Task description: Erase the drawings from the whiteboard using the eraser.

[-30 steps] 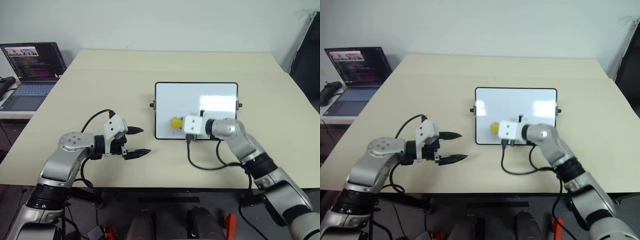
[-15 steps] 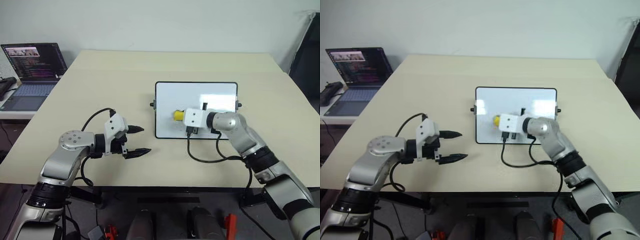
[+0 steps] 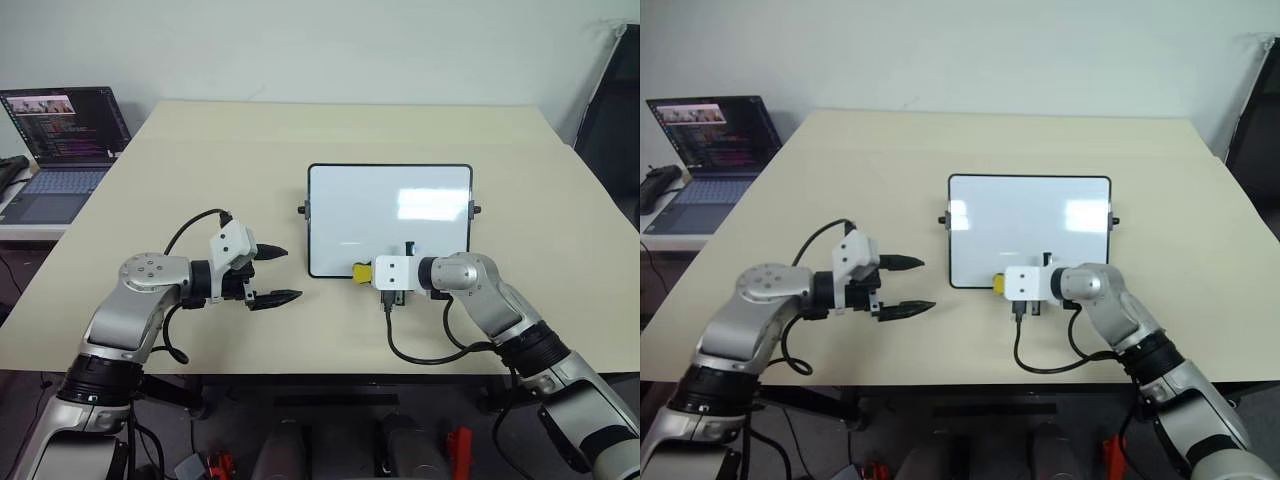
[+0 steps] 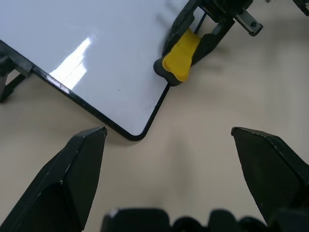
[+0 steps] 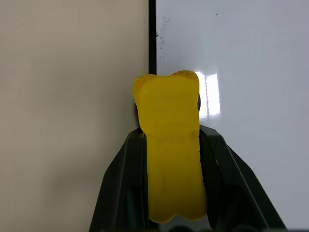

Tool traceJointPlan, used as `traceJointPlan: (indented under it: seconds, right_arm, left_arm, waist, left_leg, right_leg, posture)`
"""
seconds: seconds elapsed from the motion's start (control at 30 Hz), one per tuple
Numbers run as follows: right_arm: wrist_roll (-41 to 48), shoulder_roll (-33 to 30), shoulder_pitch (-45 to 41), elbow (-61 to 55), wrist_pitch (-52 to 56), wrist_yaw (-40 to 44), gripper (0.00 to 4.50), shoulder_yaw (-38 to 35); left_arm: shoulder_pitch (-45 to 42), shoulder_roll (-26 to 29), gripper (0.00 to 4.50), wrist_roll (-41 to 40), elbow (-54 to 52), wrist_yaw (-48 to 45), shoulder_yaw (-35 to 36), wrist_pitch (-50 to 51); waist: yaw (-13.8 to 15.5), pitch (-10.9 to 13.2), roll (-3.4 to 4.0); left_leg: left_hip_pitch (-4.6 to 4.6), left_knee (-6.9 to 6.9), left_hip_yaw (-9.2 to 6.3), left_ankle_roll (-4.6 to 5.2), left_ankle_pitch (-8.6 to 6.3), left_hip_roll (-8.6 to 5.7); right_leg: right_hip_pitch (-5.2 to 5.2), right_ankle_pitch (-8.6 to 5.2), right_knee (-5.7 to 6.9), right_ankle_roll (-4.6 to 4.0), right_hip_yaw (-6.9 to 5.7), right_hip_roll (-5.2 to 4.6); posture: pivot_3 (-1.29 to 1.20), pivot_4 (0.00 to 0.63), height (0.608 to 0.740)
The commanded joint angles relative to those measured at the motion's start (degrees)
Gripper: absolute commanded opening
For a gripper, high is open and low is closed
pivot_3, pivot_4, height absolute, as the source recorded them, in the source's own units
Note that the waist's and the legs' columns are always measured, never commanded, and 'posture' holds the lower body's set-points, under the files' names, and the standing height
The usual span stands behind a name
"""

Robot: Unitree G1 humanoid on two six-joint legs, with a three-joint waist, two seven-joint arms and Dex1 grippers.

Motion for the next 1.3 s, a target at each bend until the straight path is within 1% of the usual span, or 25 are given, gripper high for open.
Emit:
traceJointPlan:
  seconds: [0.03, 0.1, 0.13, 0.17, 0.23, 0.33, 0.4, 0.5, 0.6, 0.67, 0.77, 0.87, 0.9, 0.97, 1.0, 1.07, 1.13, 1.17, 1.23, 1.3]
  right_arm:
    - [6.85, 1.34, -1.24, -3.43, 5.75, -1.52, 1.02, -8.70]
    - [17.54, 3.08, -2.47, -11.23, 12.37, -0.89, 1.02, -17.69]
    - [21.40, 2.37, -2.92, -14.92, 15.62, -0.09, 1.02, -21.63]
    - [23.89, -0.17, -2.50, -18.54, 18.15, 1.80, 1.02, -24.43]
    - [26.98, -5.86, -0.44, -23.89, 21.35, 5.31, 1.02, -27.96]
    - [28.55, -16.84, 5.65, -27.48, 21.53, 10.16, 1.02, -33.54]
    - [28.84, -22.13, 9.42, -27.20, 20.16, 11.80, 1.02, -36.61]
    - [29.65, -27.03, 14.06, -25.24, 17.52, 13.10, 1.02, -40.44]
    - [28.85, -29.93, 18.61, -22.85, 13.66, 14.28, 1.02, -41.84]
    - [29.00, -30.36, 20.42, -21.43, 11.63, 14.19, 1.02, -42.31]
    - [29.60, -30.37, 20.78, -20.21, 10.62, 13.59, 1.02, -42.40]
    - [31.92, -28.22, 19.16, -17.44, 11.18, 11.52, 1.02, -43.72]
    - [32.36, -26.86, 18.23, -15.01, 10.89, 9.52, 1.02, -44.48]
    - [33.15, -22.62, 15.18, -7.39, 13.25, 2.08, 1.02, -46.93]
    - [34.02, -20.21, 13.67, -2.58, 15.59, -2.01, 1.02, -48.79]
    - [33.73, -17.34, 13.36, 7.73, 17.09, -7.46, 1.02, -50.72]
    - [33.21, -16.06, 12.85, 14.38, 17.98, -10.63, 1.02, -51.03]
    - [33.09, -15.77, 12.28, 16.52, 18.35, -11.76, 1.02, -50.87]
    - [31.91, -15.22, 10.23, 23.38, 18.24, -14.51, 1.02, -49.65]
    - [31.13, -15.01, 8.66, 28.32, 17.16, -15.50, 1.02, -48.19]
  left_arm:
    - [-2.64, -1.15, 4.50, -1.91, 0.06, -1.03, 1.07, -0.72]
    - [-4.78, -2.72, 4.50, -4.34, -0.33, -0.85, 2.44, 0.69]
    - [-5.80, -3.20, 4.50, -5.11, -0.43, -0.77, 2.91, 1.26]
    - [-6.70, -3.21, 4.50, -5.06, -0.22, -0.87, 2.94, 1.18]
    - [-8.08, -2.68, 4.50, -4.04, 0.60, -1.22, 2.48, 0.25]
    - [-11.14, -0.91, 4.50, -1.87, 2.99, -1.83, 2.25, -1.62]
    - [-12.77, 0.76, 4.50, -0.80, 4.60, -2.67, 2.41, -2.86]
    - [-14.20, 3.00, 4.50, -0.09, 6.74, -4.26, 2.77, -4.11]
    - [-14.11, 4.11, 4.50, 0.73, 8.09, -5.16, 2.60, -4.96]
    - [-13.04, 4.29, 4.50, 1.03, 7.50, -5.28, 2.25, -5.02]
    - [-11.68, 3.86, 4.50, 0.16, 5.28, -4.91, 2.54, -3.57]
    - [-10.98, 3.26, 4.50, -1.08, 3.74, -4.40, 3.39, -2.45]
    - [-11.26, 2.69, 4.50, -1.54, 3.54, -4.06, 3.71, -2.63]
    - [-13.38, -0.87, 4.50, -3.75, 2.69, -1.63, 4.45, -1.66]
    - [-14.47, -3.72, 4.50, -5.08, 1.47, -0.24, 4.03, -0.90]
    - [-15.26, -9.69, 4.50, -6.30, -1.89, 1.42, 0.78, 0.50]
    - [-14.89, -13.30, 4.50, -5.93, -4.13, 2.10, -2.01, 1.44]
    - [-14.63, -14.23, 4.50, -5.86, -4.71, 2.28, -2.71, 1.72]
    - [-14.23, -18.66, 4.50, -7.61, -5.24, 4.25, -3.75, 2.84]
    - [-14.01, -21.38, 4.50, -7.87, -5.38, 5.54, -4.54, 3.30]
  waist:
    - [0.02, 0.01, 0.00]
    - [0.11, 0.08, -0.01]
    - [0.21, 0.15, -0.01]
    - [0.38, 0.21, -0.01]
    - [0.65, 0.21, -0.02]
    - [0.78, 0.18, -0.07]
    - [0.64, 0.19, -0.06]
    - [-0.20, 0.22, 0.00]
    - [-0.46, 0.22, 0.00]
    - [-0.45, 0.22, 0.00]
    - [-0.45, 0.23, 0.00]
    - [-0.39, 0.24, -0.03]
    - [-0.33, 0.25, -0.03]
    - [-0.06, 0.24, -0.05]
    - [0.11, 0.24, -0.06]
    - [0.85, 0.22, -0.19]
    - [1.58, 0.22, -0.19]
    - [1.58, 0.22, -0.15]
    - [1.48, 0.18, 0.08]
    - [0.97, 0.17, 0.13]
  left_leg:
    - [-0.01, 0.00, 0.00, 0.00, 0.00, 0.00]
    - [-0.10, 0.02, -0.01, 0.00, 0.00, 0.00]
    - [-0.15, 0.02, -0.02, 0.00, 0.00, 0.00]
    - [-0.21, 0.02, -0.09, -0.01, 0.00, 0.00]
    - [-0.32, -0.01, -0.23, -0.03, -0.02, -0.04]
    - [-0.32, -0.15, -0.27, -0.08, -0.11, -0.04]
    - [-0.40, -0.24, -0.27, -0.08, -0.14, -0.03]
    - [-0.51, -0.32, -0.15, -0.04, -0.18, -0.03]
    - [-0.46, -0.35, -0.07, 0.00, -0.22, -0.01]
    - [-0.45, -0.37, -0.07, 0.00, -0.22, -0.01]
    - [-0.45, -0.34, -0.01, 0.00, -0.22, -0.01]
    - [-0.45, -0.29, 0.02, -0.01, -0.21, 0.00]
    - [-0.45, -0.27, 0.01, -0.01, -0.21, 0.01]
    - [-0.46, -0.22, 0.01, -0.01, -0.21, 0.00]
    - [-0.46, -0.14, 0.02, -0.02, -0.21, -0.01]
    - [-0.48, -0.03, 0.02, -0.03, -0.20, -0.03]
    - [-0.55, -0.01, -0.02, -0.04, -0.19, -0.13]
    - [-0.55, -0.01, 0.03, -0.05, -0.19, -0.14]
    - [-0.56, -0.04, 0.19, -0.04, -0.19, -0.14]
    - [-0.55, -0.06, 0.22, -0.04, -0.19, -0.13]
  right_leg:
    - [-0.01, 0.00, 0.00, 0.00, 0.00, 0.00]
    - [-0.06, 0.01, 0.01, 0.02, 0.00, 0.00]
    - [-0.09, 0.04, 0.01, -0.01, 0.00, 0.00]
    - [-0.10, 0.16, -0.01, -0.23, -0.05, 0.00]
    - [-0.13, 0.17, -0.09, -0.23, -0.19, -0.04]
    - [-0.04, 0.09, -0.42, -0.21, -0.28, -0.06]
    - [-0.04, 0.06, -0.62, -0.19, -0.32, -0.05]
    - [-0.12, 0.07, -0.83, -0.17, -0.20, -0.06]
    - [-0.12, 0.07, -0.86, -0.15, -0.14, -0.04]
    - [-0.12, 0.06, -0.85, -0.15, -0.14, -0.02]
    - [-0.11, 0.07, -0.85, -0.12, -0.10, -0.04]
    - [-0.10, 0.09, -0.84, -0.10, -0.08, -0.04]
    - [-0.09, 0.09, -0.84, -0.09, -0.09, -0.04]
    - [-0.05, 0.11, -0.85, -0.07, -0.08, -0.04]
    - [-0.03, 0.12, -0.83, -0.05, -0.08, -0.06]
    - [0.04, 0.19, -0.86, 0.02, -0.08, -0.08]
    - [0.08, 0.24, -0.94, 0.10, -0.12, -0.22]
    - [0.07, 0.24, -0.95, 0.11, -0.07, -0.22]
    - [-0.06, 0.25, -0.89, 0.11, 0.06, -0.22]
    - [-0.07, 0.25, -0.89, 0.11, 0.09, -0.21]
  posture:
    - [0.00, 0.150, 0.740]
    - [0.00, 0.150, 0.740]
    - [0.00, 0.150, 0.740]
    - [0.00, 0.150, 0.740]
    - [0.00, 0.150, 0.740]
    - [0.00, 0.150, 0.740]
    - [0.00, 0.150, 0.740]
    - [0.00, 0.150, 0.740]
    - [0.00, 0.150, 0.740]
    - [0.00, 0.150, 0.740]
    - [0.00, 0.150, 0.740]
    - [0.00, 0.150, 0.740]
    - [0.00, 0.150, 0.740]
    - [0.00, 0.150, 0.740]
    - [0.00, 0.150, 0.740]
    - [0.00, 0.150, 0.740]
    - [0.00, 0.150, 0.740]
    - [0.00, 0.150, 0.740]
    - [0.00, 0.150, 0.740]
    - [0.00, 0.150, 0.740]
